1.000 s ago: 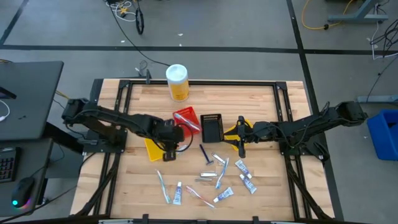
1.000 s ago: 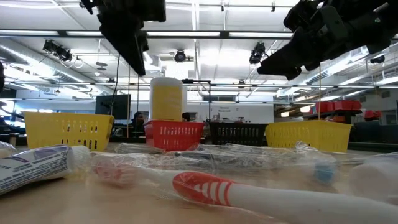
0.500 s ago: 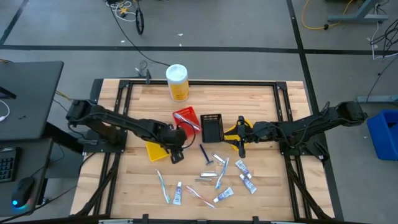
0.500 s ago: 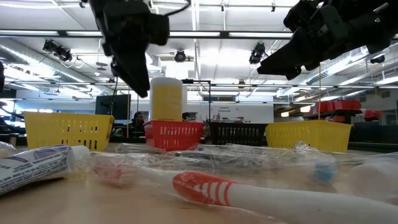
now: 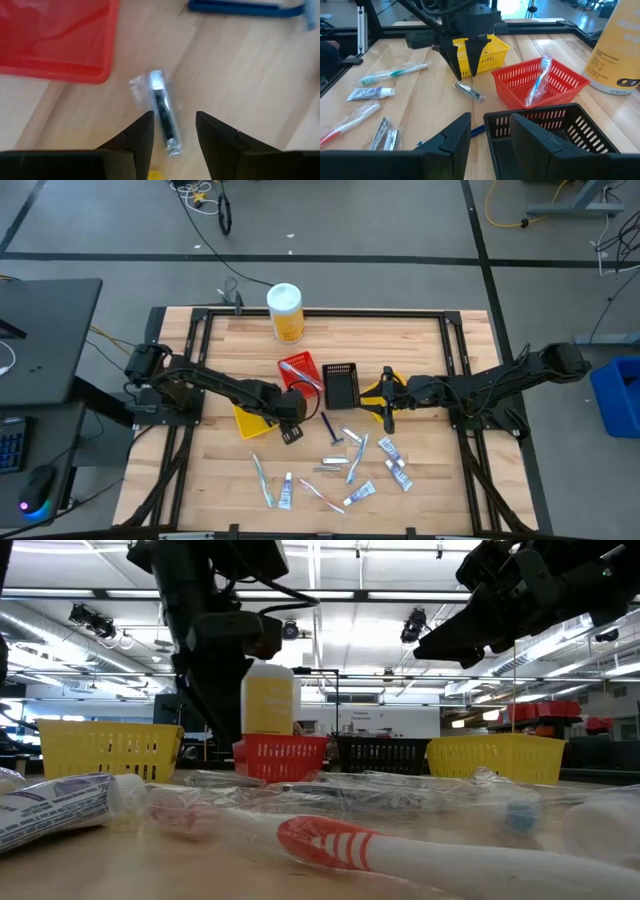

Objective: Pick & Place Travel size toiletries
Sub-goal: Put the silver nail cutter into the black bin

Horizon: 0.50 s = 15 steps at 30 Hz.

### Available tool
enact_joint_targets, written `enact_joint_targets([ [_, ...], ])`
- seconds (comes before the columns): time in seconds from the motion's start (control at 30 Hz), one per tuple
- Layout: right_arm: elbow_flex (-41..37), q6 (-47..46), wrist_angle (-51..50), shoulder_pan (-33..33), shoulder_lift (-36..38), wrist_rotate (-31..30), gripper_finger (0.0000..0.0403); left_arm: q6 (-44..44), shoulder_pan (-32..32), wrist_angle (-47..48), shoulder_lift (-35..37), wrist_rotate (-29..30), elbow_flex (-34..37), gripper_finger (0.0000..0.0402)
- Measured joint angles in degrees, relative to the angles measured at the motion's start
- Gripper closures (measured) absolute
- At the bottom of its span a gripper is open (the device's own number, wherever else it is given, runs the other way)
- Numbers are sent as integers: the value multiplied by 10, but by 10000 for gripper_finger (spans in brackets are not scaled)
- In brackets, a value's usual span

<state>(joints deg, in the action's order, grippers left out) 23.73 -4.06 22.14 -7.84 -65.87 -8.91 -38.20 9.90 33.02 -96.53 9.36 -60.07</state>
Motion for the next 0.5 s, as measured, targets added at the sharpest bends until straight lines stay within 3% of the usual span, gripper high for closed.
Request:
enact_joint_targets([
  [0.27, 0, 0, -8, 0, 0, 0, 258, 77, 0, -9, -28, -25, 0, 235],
  [0.5, 0, 0, -12, 0, 0, 0, 258, 119, -4, -11, -41, -24, 0, 199],
])
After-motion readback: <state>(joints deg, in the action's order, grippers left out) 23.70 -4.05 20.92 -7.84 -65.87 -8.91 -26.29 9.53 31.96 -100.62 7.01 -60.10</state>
